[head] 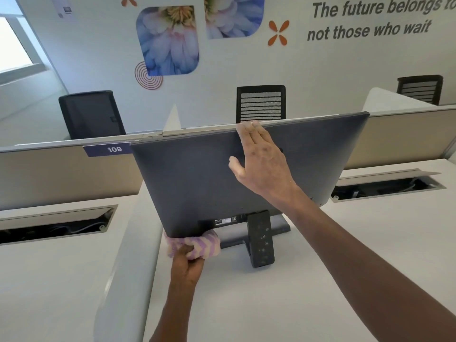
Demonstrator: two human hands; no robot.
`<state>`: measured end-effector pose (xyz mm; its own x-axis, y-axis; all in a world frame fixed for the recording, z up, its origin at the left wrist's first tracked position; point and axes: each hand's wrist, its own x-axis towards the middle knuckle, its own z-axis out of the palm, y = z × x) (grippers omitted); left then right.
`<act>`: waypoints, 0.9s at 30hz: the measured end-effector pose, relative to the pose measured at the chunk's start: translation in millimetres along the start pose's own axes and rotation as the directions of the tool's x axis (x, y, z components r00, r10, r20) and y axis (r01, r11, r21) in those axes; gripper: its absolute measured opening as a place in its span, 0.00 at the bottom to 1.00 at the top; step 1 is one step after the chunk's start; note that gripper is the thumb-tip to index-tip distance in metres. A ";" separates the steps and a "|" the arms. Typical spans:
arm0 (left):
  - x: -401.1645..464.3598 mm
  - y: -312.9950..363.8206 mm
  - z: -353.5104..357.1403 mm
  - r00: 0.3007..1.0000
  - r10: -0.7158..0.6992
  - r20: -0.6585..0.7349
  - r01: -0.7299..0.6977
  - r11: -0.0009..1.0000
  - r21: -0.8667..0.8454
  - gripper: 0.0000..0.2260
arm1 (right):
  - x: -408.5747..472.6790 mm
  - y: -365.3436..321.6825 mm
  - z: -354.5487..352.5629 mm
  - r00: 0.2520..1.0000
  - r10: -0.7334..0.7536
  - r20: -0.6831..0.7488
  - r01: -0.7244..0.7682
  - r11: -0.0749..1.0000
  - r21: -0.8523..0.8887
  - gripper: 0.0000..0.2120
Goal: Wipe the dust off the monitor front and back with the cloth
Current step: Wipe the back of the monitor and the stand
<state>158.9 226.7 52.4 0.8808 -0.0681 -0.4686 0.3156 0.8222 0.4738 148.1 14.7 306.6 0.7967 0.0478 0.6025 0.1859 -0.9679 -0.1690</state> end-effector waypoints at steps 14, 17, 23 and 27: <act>-14.3 -56.4 63.5 0.985 -0.167 -0.041 0.169 0.985 0.039 0.25 | -0.6 5.9 -5.5 1.000 -0.015 0.025 0.014 1.000 0.013 0.32; -20.9 -54.2 63.0 0.976 -0.213 -0.041 0.217 0.968 0.129 0.20 | -1.2 8.8 -5.0 1.000 -0.019 0.017 0.018 0.999 0.032 0.32; -41.5 -51.1 46.0 0.976 -0.192 -0.102 0.213 0.940 0.266 0.15 | 0.2 12.1 -6.6 0.992 -0.057 0.111 0.051 0.997 0.060 0.34; -65.1 -52.0 29.5 0.982 -0.123 -0.142 0.177 0.859 0.481 0.10 | -13.7 16.4 -10.9 0.997 -0.070 -0.019 0.072 0.986 0.152 0.30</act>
<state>95.6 171.7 80.2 0.7764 -0.0877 -0.6241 0.5964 0.4224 0.6826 134.0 -4.5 304.0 0.7704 0.1108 0.6278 0.3281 -0.9132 -0.2415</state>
